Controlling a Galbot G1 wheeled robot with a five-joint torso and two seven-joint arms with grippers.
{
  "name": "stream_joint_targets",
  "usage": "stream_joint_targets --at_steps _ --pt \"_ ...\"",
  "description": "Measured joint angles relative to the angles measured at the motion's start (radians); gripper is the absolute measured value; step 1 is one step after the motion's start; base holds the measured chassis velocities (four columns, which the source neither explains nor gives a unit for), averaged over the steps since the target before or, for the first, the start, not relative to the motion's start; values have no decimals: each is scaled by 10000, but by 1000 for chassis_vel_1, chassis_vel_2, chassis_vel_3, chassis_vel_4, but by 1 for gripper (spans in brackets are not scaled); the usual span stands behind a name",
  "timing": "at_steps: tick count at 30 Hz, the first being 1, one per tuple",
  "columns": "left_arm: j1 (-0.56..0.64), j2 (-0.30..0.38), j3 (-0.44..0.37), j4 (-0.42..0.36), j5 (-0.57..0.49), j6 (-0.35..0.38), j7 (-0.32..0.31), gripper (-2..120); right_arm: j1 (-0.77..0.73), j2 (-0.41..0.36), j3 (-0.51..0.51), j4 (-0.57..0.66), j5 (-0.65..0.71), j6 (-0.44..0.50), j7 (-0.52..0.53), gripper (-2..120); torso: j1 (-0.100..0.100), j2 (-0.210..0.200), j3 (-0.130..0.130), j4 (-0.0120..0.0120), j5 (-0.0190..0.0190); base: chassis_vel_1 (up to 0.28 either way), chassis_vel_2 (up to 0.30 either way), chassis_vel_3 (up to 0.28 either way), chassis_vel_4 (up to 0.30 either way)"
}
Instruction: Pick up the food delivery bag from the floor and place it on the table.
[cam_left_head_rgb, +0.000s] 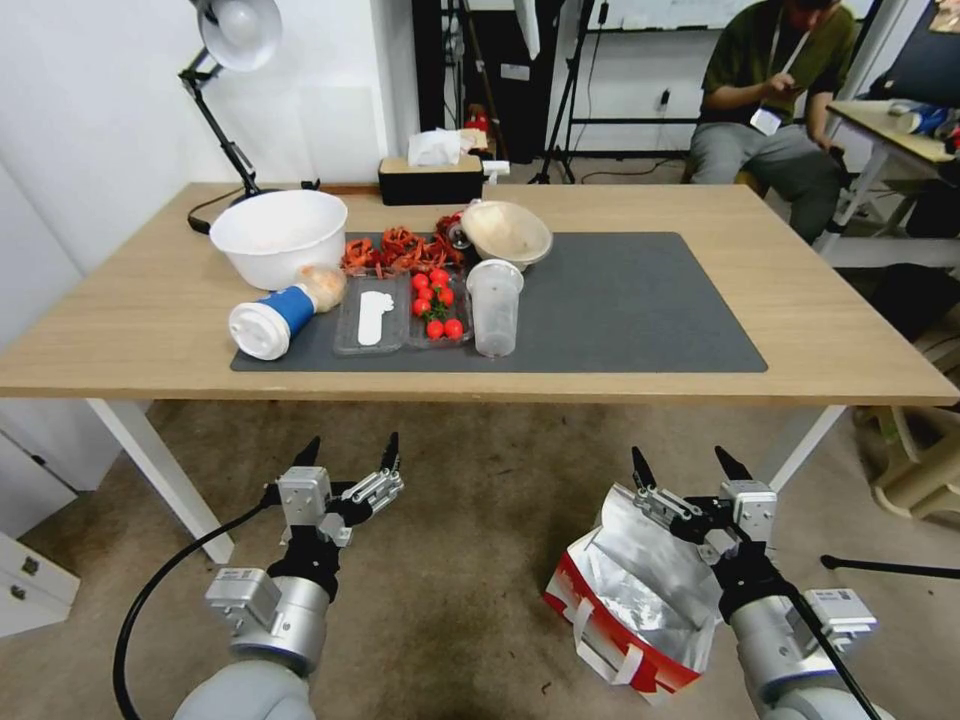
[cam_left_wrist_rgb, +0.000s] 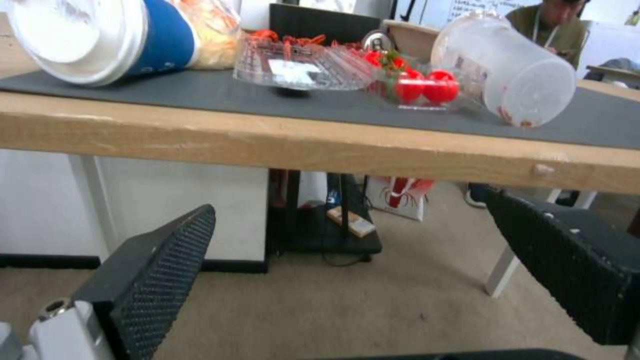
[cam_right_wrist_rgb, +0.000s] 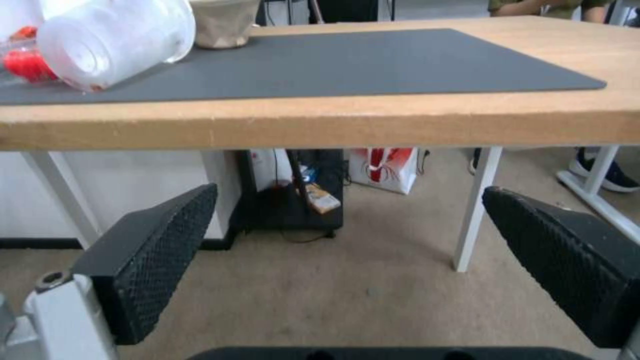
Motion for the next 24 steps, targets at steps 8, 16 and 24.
stream_joint_targets --at_steps 8,16,24 --pt "5 276 -105 71 12 -25 256 100 25 -93 63 -42 68 3 -6 100 -128 -315 -186 0 0 0 0 0 0" --pt "-62 467 -181 170 5 -28 282 100 70 -125 88 -103 107 -7 -9 100 -277 -679 -400 0 0 0 0 0 0" --pt "-81 503 -183 213 -30 -28 305 100 79 -123 105 -123 121 -14 -40 100 -421 -1024 -605 0 0 0 0 0 0"
